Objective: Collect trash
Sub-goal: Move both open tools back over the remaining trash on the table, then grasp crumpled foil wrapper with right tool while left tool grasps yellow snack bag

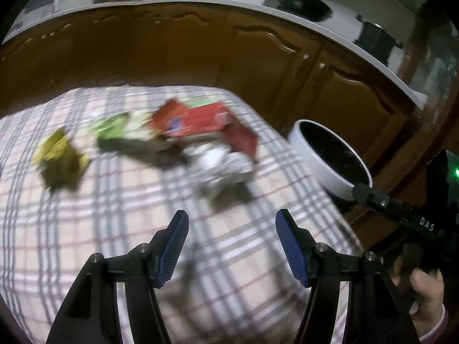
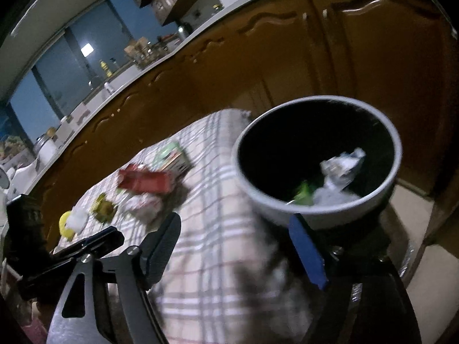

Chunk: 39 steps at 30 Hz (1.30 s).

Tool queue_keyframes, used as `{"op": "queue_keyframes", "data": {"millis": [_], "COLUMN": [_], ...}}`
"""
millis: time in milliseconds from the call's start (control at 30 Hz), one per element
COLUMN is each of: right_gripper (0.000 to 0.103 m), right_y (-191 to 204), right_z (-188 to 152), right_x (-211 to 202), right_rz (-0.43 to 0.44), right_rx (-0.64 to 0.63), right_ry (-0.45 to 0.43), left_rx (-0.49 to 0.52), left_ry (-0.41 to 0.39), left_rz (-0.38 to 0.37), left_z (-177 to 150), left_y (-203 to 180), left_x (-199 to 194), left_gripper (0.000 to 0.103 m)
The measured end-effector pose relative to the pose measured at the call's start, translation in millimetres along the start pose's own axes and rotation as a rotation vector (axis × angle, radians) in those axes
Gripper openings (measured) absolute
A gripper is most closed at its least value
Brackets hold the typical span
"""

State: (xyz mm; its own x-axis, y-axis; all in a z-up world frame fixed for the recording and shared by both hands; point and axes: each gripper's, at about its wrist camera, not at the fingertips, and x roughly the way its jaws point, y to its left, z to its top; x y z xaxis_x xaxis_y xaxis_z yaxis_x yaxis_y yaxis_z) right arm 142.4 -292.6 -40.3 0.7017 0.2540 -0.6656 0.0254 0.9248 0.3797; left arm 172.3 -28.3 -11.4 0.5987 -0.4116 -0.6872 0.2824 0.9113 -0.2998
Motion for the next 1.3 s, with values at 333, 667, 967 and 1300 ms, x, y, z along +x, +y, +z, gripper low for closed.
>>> {"op": "queue_keyframes", "data": {"millis": [333, 667, 967, 1300], "right_gripper": [0.081, 0.081, 0.081, 0.057], "right_y": [56, 86, 108, 118], "right_z": [-20, -17, -5, 1], "right_x": [27, 50, 83, 111], "right_rz": [0.08, 0.116, 0.139, 0.135], "right_rx": [-0.047, -0.093, -0.119, -0.114], "right_ry": [0.066, 0.081, 0.111, 0.147], "left_rx": [-0.101, -0.165, -0.214, -0.235], "left_ry": [-0.023, -0.051, -0.069, -0.069], "left_rz": [0.087, 0.157, 0.266, 0.284], "left_z": [-14, -8, 22, 50], "left_y": [54, 82, 117, 139], "left_x": [-34, -38, -21, 13], "left_gripper": [0.063, 0.068, 0.081, 0.07]}}
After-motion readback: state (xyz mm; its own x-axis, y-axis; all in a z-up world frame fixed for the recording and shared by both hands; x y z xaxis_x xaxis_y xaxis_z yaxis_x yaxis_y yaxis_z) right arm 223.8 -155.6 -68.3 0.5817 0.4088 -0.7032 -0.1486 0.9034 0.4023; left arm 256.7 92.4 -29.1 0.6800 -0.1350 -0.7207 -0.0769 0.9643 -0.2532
